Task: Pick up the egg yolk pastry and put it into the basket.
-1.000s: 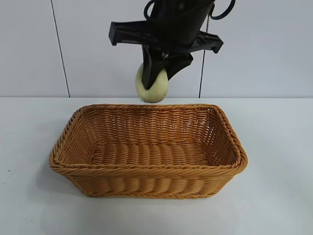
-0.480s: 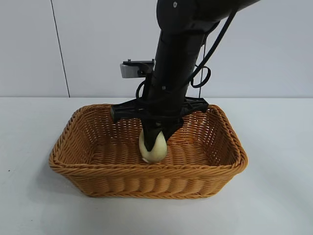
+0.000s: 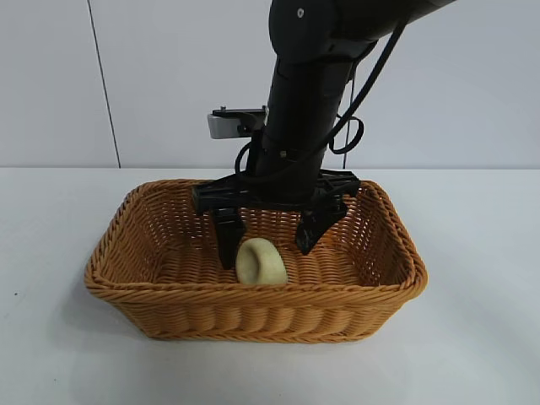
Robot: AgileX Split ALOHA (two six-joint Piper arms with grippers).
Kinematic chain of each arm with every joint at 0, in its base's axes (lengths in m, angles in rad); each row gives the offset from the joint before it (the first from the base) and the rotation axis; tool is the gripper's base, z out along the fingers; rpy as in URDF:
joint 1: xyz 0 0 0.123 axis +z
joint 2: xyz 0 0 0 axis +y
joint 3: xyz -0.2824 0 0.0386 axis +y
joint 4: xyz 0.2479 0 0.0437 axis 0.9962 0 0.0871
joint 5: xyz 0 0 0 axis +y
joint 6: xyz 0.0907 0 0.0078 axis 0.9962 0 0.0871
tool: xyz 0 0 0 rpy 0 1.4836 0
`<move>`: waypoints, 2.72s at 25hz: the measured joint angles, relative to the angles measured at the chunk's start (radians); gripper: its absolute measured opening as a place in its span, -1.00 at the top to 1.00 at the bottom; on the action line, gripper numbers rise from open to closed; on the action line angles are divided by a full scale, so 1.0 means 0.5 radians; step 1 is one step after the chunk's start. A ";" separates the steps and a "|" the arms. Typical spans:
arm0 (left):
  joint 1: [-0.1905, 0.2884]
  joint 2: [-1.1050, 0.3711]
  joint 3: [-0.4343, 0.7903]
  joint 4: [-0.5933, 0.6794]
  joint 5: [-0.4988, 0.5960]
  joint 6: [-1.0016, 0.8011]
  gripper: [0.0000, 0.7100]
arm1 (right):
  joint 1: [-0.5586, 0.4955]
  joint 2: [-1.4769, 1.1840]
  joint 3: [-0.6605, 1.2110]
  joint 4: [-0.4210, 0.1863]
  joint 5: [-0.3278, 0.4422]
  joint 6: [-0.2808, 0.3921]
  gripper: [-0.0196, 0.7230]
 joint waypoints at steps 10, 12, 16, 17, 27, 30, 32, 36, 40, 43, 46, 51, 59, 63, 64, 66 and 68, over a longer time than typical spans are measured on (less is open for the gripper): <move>0.000 0.000 0.000 0.000 0.000 0.000 -0.95 | 0.000 -0.078 -0.711 -0.183 0.529 0.000 -0.82; 0.000 0.000 0.000 0.000 0.000 0.000 -0.95 | 0.000 -0.119 -0.799 -0.189 0.533 0.000 -0.82; 0.000 0.000 0.000 0.000 0.000 0.000 -0.95 | 0.000 -0.153 -0.879 -0.340 0.537 0.000 -0.82; 0.000 0.000 0.000 0.000 0.000 0.000 -0.95 | 0.000 -0.153 -0.879 -0.380 0.542 0.000 -0.82; 0.000 0.000 0.000 0.000 0.000 0.000 -0.95 | -0.390 -0.146 -0.879 -0.477 0.554 -0.007 -0.82; 0.000 0.000 0.000 0.000 0.000 0.000 -0.95 | -0.633 -0.146 -0.879 -0.487 0.554 -0.030 -0.82; 0.000 0.000 0.000 0.000 0.000 0.000 -0.95 | -0.801 -0.146 -0.879 -0.492 0.557 -0.052 -0.82; 0.000 0.000 0.000 0.000 0.000 0.000 -0.95 | -1.088 -0.146 -0.879 -0.489 0.557 -0.074 -0.82; 0.000 0.000 0.000 0.000 0.000 0.000 -0.95 | -1.280 -0.146 -0.879 -0.387 0.557 -0.092 -0.82; 0.000 0.000 0.000 0.000 0.000 0.000 -0.95 | -1.336 -0.146 -0.879 -0.238 0.557 -0.154 -0.82; 0.000 0.000 0.000 0.000 0.000 0.000 -0.95 | -1.329 -0.146 -0.866 -0.134 0.557 -0.214 -0.82; 0.000 0.000 0.000 0.000 0.000 0.000 -0.95 | -1.312 -0.217 -0.691 -0.089 0.555 -0.260 -0.82; 0.000 0.000 0.000 0.002 0.000 0.000 -0.95 | -1.312 -0.725 0.034 -0.052 0.551 -0.307 -0.82; 0.000 0.000 0.000 0.002 0.000 0.000 -0.95 | -1.312 -1.099 0.511 -0.009 0.550 -0.315 -0.82; 0.000 0.000 0.000 0.002 0.000 0.000 -0.95 | -1.312 -1.214 0.642 -0.001 0.550 -0.325 -0.82; 0.000 0.000 0.000 0.002 0.000 0.000 -0.95 | -1.312 -1.456 0.878 0.008 0.550 -0.333 -0.82; 0.000 0.000 0.000 0.002 0.000 0.000 -0.95 | -1.312 -1.675 1.106 0.009 0.554 -0.353 -0.82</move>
